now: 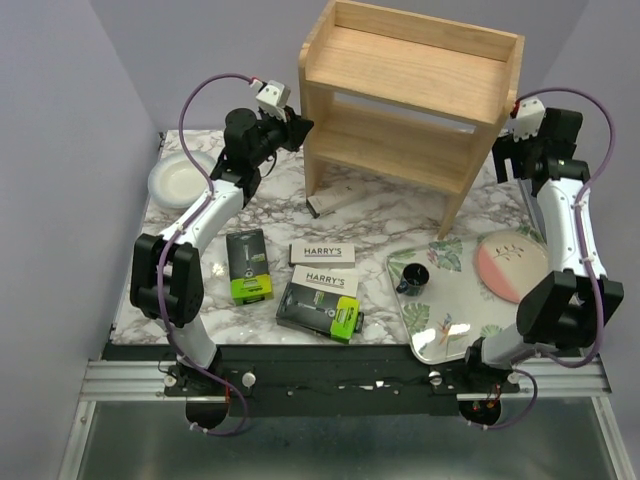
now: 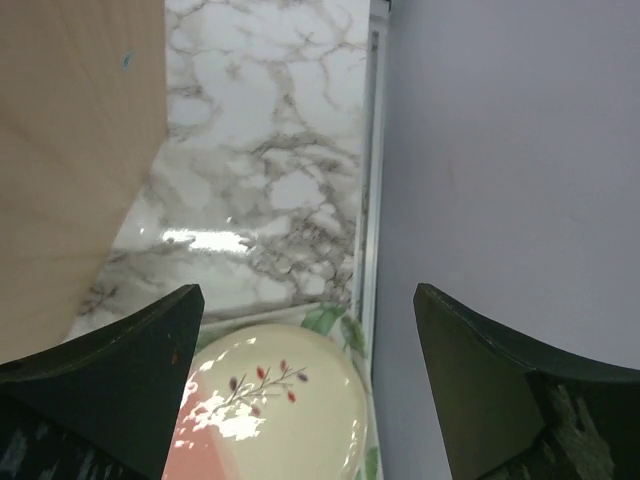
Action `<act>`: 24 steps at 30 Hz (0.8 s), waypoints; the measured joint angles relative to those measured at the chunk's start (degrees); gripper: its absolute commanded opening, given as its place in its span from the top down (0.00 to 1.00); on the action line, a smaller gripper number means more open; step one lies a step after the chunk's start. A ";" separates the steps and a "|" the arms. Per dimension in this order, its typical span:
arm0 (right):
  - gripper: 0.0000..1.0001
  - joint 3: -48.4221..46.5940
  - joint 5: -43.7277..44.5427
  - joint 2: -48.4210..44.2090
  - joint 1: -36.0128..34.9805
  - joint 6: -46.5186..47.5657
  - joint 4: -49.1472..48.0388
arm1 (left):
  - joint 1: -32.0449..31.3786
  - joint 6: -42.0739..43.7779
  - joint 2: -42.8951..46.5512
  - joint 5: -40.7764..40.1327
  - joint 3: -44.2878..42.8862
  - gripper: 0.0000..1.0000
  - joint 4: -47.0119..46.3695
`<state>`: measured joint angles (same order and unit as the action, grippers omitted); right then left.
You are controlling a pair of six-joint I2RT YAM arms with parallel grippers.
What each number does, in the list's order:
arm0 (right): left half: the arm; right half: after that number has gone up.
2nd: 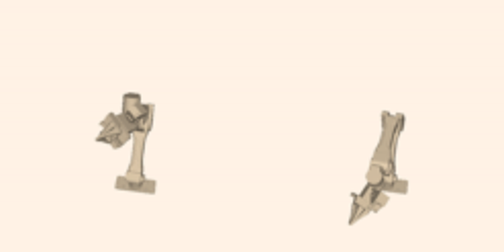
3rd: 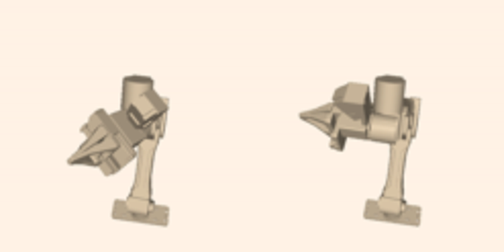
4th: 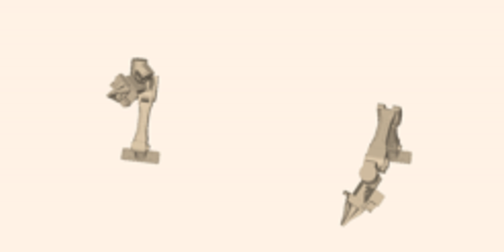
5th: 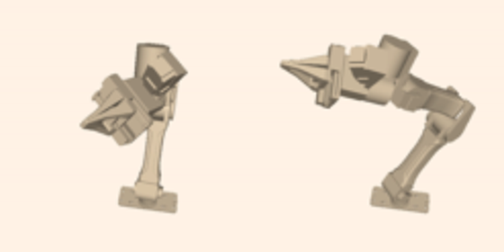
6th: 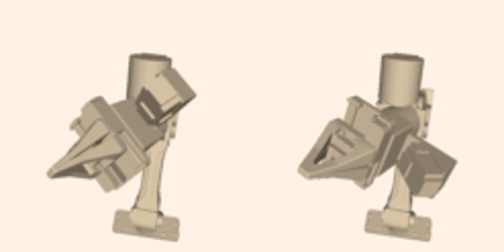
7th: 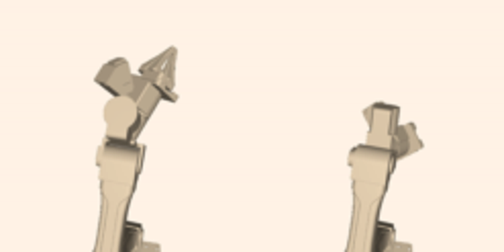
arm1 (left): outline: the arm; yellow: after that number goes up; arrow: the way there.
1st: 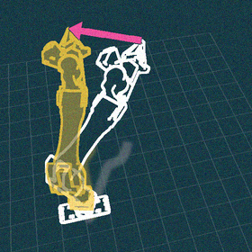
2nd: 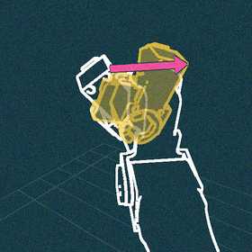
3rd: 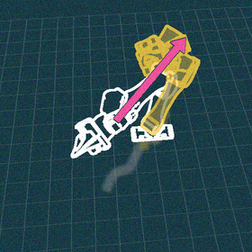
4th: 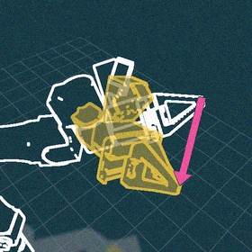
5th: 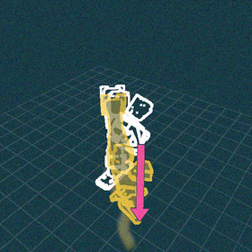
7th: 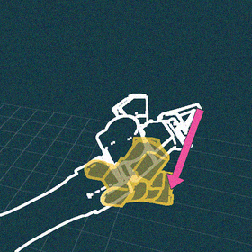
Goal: Place and organize the shaving razors onto the shelf
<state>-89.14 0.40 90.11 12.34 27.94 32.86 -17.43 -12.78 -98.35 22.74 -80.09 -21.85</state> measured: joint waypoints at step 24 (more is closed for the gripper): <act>0.89 25.90 -32.28 -28.39 -0.42 5.84 1.25 | -1.57 -2.60 0.59 -5.92 -2.62 1.00 6.99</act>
<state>-63.24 -31.88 61.71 11.92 33.78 34.11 -19.00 -15.38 -97.76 16.82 -82.72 -14.85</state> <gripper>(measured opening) 0.129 0.272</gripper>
